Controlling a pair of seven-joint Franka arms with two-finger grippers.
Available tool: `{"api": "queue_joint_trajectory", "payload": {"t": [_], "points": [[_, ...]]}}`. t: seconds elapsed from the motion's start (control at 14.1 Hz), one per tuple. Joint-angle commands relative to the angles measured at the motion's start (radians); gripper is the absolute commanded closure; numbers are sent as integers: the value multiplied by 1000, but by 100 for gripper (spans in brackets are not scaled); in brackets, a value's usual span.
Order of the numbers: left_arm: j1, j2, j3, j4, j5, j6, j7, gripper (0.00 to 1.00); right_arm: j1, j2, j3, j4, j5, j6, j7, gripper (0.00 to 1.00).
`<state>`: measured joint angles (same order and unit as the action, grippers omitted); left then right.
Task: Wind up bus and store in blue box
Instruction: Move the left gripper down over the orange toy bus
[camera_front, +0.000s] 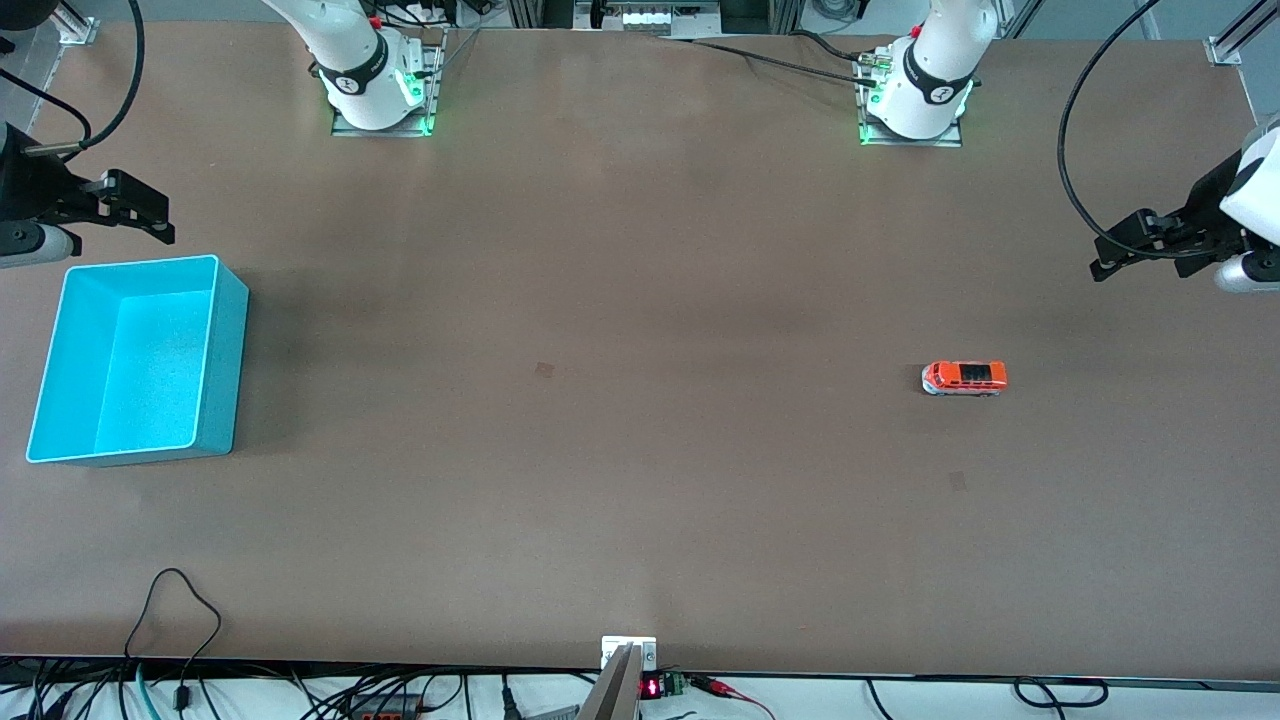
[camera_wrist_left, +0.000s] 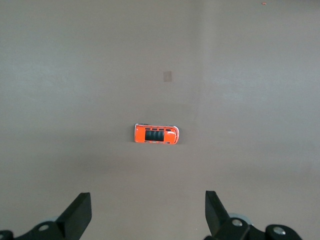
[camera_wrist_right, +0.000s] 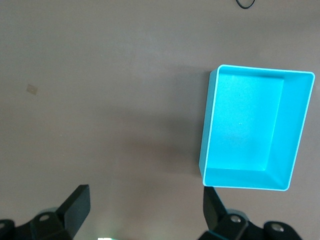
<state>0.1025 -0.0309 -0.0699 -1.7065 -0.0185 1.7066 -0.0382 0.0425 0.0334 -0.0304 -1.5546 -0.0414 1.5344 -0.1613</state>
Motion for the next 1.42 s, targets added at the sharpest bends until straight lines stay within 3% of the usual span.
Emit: {"api": "queue_joint_trajectory", "payload": {"t": [0.0,0.43,1.35], "points": [[10,-30,-8,-23,-8,-13,11,0,0,5,-3,18,17,-5,11,0],[8,-23,-7,-22,-9,-15,11,0,0,5,-3,18,17,-5,11,0],[-14,167,-45,-10,-23,-44,43,0,2,6,-3,18,17,-5,9,0]]}}
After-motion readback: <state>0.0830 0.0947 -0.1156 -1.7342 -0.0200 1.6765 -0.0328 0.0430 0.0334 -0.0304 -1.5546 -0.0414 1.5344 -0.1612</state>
